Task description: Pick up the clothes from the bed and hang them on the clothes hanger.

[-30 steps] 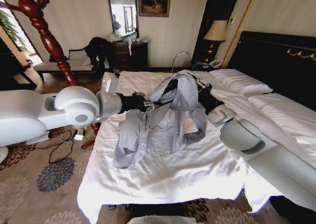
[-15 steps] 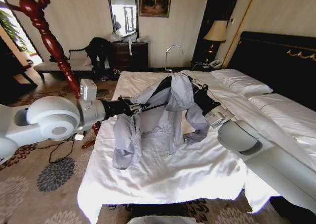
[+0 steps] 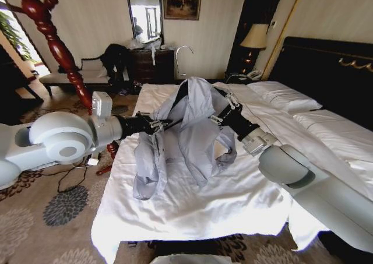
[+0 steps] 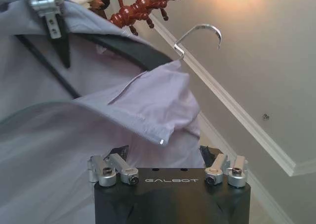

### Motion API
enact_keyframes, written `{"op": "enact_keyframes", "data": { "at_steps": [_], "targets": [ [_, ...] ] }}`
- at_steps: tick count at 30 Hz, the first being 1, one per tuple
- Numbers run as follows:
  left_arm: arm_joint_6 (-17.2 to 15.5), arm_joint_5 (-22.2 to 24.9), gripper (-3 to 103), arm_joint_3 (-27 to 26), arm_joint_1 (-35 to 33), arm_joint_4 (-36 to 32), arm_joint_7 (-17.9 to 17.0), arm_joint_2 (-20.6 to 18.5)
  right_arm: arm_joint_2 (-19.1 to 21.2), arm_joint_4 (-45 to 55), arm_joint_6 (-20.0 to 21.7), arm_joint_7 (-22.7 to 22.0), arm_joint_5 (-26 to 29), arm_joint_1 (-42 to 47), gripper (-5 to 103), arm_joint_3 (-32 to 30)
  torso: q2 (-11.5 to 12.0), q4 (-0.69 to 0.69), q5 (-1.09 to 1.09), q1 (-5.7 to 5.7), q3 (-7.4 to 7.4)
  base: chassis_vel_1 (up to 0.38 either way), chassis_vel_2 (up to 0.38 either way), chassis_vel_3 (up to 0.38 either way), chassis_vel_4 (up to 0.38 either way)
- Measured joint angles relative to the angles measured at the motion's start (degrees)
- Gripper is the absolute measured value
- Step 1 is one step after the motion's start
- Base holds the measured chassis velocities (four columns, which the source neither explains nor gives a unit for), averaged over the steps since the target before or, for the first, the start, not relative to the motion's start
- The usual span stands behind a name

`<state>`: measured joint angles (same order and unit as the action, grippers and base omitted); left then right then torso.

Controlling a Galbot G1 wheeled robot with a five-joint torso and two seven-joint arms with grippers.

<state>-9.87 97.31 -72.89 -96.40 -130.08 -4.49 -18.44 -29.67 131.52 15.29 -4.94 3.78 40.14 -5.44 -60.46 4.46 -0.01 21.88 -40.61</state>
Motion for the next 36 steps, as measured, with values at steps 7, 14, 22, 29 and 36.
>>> {"op": "enact_keyframes", "data": {
  "at_steps": [7, 14, 22, 29, 36],
  "targets": [
    [-0.17, 0.16, 19, 2.73, 3.52, -0.32, -1.62, 6.27, 1.69, 0.31, -0.46, -3.88, 11.70, 5.24, 99, -4.07, 0.00, -0.01, -0.01, 0.00, 0.00, 0.000, 0.000, 0.000, 0.000],
    [0.56, -0.88, 19, 4.05, 5.39, -1.30, -4.82, 13.22, 2.20, 2.51, 1.91, -11.66, 36.85, 12.09, 100, -11.84, 0.00, -0.01, 0.00, 0.00, 0.00, 0.000, 0.000, 0.000, 0.000],
    [0.95, -7.47, 19, 6.95, 5.72, -8.04, -7.78, 30.41, -4.32, 3.30, 3.51, -14.61, 47.97, 35.74, 100, -33.80, 0.00, 0.01, 0.00, -0.01, 0.01, 0.000, 0.000, 0.000, 0.000],
    [0.97, -13.79, 19, 6.95, 2.16, -13.06, -8.26, 41.11, -16.15, 4.36, -1.09, -9.07, 33.80, 51.80, 100, -44.46, 0.00, -0.02, 0.01, -0.01, 0.02, 0.000, 0.000, 0.000, 0.000],
    [1.08, -17.62, 19, 8.49, 1.13, -13.06, -7.13, 46.23, -28.11, 4.61, -6.71, -3.75, 24.22, 62.09, 100, -46.85, -0.01, -0.01, 0.01, 0.00, 0.01, 0.000, 0.000, 0.000, 0.000]
  ]
}}
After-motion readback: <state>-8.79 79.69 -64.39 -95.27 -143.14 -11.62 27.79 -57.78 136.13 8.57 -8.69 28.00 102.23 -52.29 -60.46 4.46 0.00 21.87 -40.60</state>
